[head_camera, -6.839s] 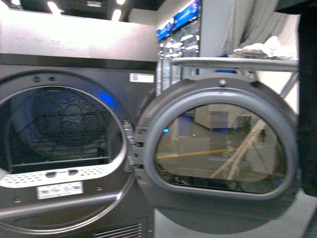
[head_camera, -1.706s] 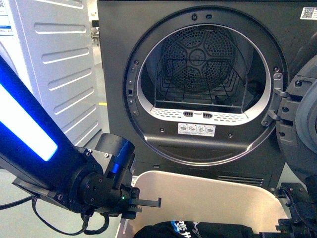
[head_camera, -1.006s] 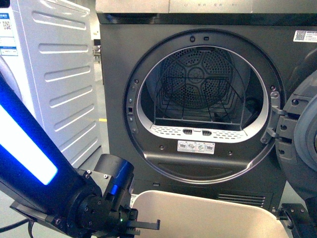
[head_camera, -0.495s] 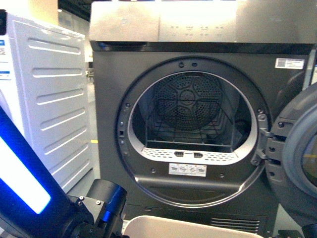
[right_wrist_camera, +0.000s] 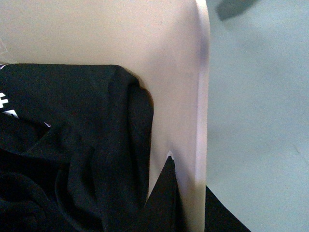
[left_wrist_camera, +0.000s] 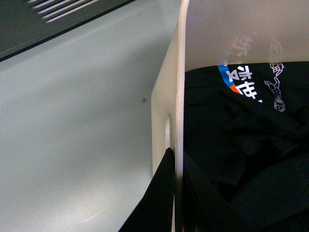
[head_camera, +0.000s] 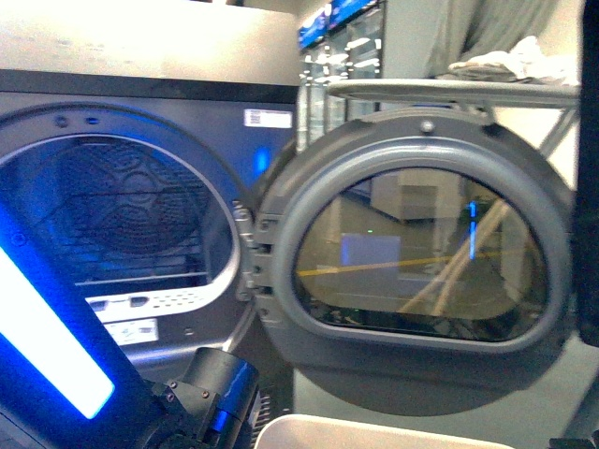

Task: Move hamper under clothes hanger

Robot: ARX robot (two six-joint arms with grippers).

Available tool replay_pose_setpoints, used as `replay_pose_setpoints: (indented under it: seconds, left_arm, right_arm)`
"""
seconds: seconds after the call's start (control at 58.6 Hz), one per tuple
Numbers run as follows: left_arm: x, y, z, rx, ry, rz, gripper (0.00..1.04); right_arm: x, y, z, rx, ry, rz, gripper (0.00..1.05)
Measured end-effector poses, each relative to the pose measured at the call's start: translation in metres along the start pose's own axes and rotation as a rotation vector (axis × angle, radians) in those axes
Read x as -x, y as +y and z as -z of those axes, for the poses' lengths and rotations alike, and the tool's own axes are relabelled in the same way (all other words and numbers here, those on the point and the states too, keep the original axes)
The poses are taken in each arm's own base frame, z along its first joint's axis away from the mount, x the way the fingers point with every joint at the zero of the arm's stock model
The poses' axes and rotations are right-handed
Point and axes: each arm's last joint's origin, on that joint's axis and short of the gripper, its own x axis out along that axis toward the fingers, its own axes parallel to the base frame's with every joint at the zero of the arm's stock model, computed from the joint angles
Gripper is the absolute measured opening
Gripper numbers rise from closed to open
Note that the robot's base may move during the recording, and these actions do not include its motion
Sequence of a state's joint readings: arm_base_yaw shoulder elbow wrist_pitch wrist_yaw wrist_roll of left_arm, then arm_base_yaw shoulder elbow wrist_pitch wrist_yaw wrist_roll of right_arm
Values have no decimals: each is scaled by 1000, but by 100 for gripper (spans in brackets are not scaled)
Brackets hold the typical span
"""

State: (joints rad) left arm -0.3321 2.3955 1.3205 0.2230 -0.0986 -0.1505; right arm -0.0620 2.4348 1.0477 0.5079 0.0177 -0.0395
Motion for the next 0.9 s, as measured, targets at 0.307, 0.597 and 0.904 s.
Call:
replay_pose_setpoints:
  seconds: [0.307, 0.597, 0.904]
  left_arm:
    - [-1, 8, -1, 12, -1, -23, 4]
    - [0, 7, -1, 11, -2, -17, 4]
    - [0, 7, -1, 12, -3, -15, 4]
  right_arm:
    - [1, 6, -1, 11, -4, -21, 2]
    - [1, 6, -2, 11, -5, -17, 2]
    - [2, 5, -2, 9, -6, -17, 2]
